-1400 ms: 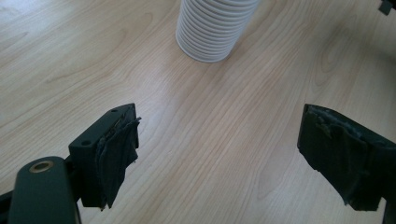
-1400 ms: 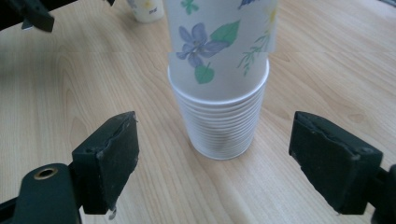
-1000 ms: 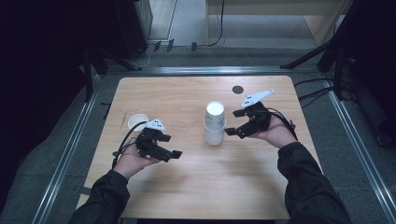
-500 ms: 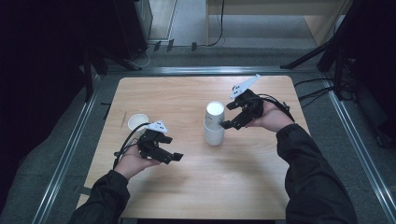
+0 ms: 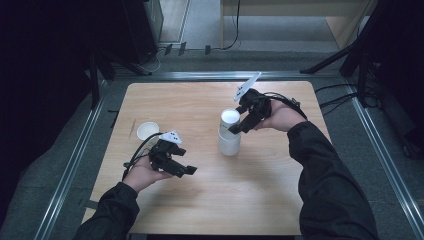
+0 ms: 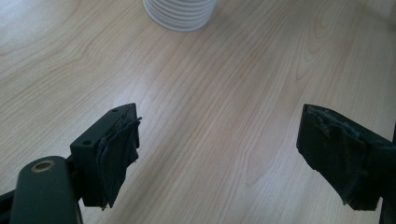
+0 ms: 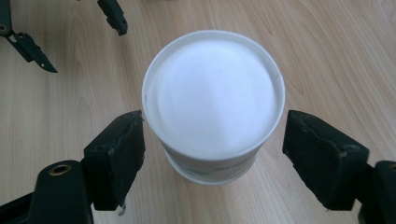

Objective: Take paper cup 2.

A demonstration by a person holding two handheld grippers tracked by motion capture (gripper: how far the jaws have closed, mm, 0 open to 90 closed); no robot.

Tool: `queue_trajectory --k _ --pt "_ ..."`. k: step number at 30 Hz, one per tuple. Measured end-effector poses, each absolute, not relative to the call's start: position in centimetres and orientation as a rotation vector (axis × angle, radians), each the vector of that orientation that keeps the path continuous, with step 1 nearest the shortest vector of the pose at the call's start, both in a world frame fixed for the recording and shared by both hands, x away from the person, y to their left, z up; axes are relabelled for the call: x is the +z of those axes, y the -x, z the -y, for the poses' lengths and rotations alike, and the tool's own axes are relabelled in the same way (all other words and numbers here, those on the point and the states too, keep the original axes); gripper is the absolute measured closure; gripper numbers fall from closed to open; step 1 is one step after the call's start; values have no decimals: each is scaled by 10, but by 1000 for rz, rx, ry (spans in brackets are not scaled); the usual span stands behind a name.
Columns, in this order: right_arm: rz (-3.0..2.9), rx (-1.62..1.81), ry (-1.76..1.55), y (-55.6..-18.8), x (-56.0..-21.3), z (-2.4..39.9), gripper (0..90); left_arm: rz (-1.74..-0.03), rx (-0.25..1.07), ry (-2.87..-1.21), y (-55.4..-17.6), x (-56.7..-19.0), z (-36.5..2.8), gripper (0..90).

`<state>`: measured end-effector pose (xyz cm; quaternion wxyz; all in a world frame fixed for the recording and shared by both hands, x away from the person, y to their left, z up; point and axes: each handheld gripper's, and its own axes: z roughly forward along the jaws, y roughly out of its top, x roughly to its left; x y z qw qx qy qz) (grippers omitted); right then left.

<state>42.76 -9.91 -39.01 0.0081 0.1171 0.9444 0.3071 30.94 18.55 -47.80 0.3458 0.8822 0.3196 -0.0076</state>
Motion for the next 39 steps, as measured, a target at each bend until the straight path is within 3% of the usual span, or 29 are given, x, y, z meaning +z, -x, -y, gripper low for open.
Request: queue_trajectory --k 7,13,39 --pt "-2979 884 -340 -429 -390 87 237 -815 -18 -2300 -308 -478 -183 133" --pt "-2991 861 -316 -428 -388 83 310 -813 -25 -2302 -308 -478 -183 136" --pt "-2995 838 -324 -430 -372 84 341 -793 -33 -2325 -307 -481 -180 137"
